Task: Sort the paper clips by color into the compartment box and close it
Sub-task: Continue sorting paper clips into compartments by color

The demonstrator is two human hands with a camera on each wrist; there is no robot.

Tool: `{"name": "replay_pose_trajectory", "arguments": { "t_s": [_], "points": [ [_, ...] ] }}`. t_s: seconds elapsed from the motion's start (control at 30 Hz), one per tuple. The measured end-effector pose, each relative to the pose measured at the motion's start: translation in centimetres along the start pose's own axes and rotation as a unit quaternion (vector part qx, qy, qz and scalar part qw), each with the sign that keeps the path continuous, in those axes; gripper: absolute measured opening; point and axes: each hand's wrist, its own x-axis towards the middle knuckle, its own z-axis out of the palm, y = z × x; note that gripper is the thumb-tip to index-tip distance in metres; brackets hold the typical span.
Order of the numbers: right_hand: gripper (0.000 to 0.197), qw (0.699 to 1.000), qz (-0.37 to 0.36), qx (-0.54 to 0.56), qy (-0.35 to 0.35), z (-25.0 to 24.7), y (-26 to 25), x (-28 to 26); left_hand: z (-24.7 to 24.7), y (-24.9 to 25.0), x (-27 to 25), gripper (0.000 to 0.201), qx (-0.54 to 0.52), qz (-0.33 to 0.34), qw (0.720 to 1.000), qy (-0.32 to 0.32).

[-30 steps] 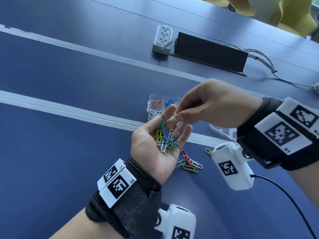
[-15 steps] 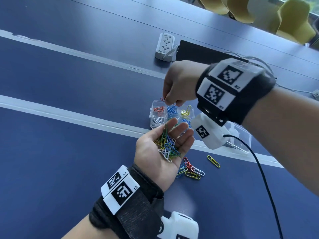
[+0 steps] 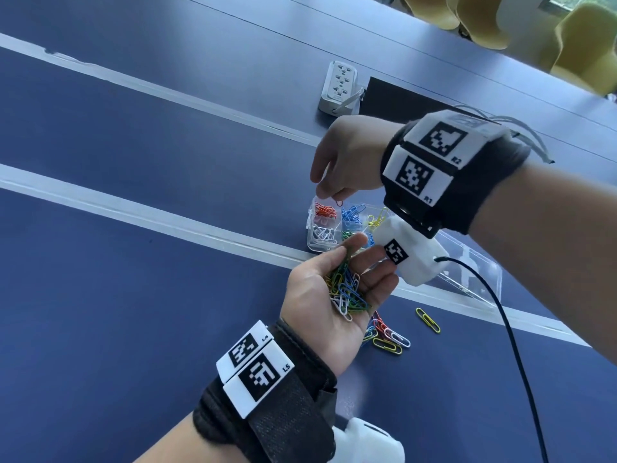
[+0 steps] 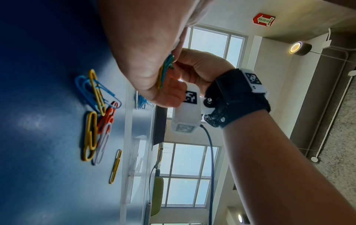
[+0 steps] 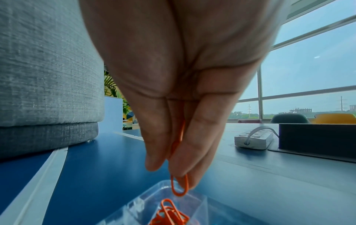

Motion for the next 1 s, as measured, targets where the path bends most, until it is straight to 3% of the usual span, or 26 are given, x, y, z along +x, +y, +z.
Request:
{"name": "replay_pose_trajectory", "arguments": {
  "t_s": [0.1, 0.3, 0.5, 0.73, 0.83, 1.0],
  "points": [
    [0.009, 0.998, 0.001, 0.056, -0.003, 0.1, 0.4, -0.2, 0.0, 0.0, 0.0, 0.029, 0.002, -0.001, 1.0, -0.002],
    [0.026, 0.997, -0.007, 0.074, 0.003, 0.1, 1.0, -1.2, 0.0, 0.1, 0.1, 0.029, 0.006, 0.003, 1.0, -0.001],
    [0.025, 0.995, -0.077, -0.022, 0.063, 0.1, 1.5, -4.4, -0.1, 0.5, 0.0, 0.031, -0.004, 0.005, 1.0, -0.023],
    [0.028, 0.986, -0.158, -0.022, 0.052, 1.9, 3.5, -8.4, 0.2, 0.3, -0.5, 0.038, -0.017, -0.01, 0.998, -0.064],
    [0.035, 0.98, -0.192, -0.015, 0.051, 2.7, 4.4, -9.1, 0.3, 0.2, -0.6, 0.033, -0.009, -0.018, 0.996, -0.083],
    [0.027, 0.975, -0.212, -0.011, 0.073, 3.5, 5.0, -9.4, 0.5, -0.2, -0.8, 0.034, -0.003, -0.02, 0.997, -0.081]
  ]
}}
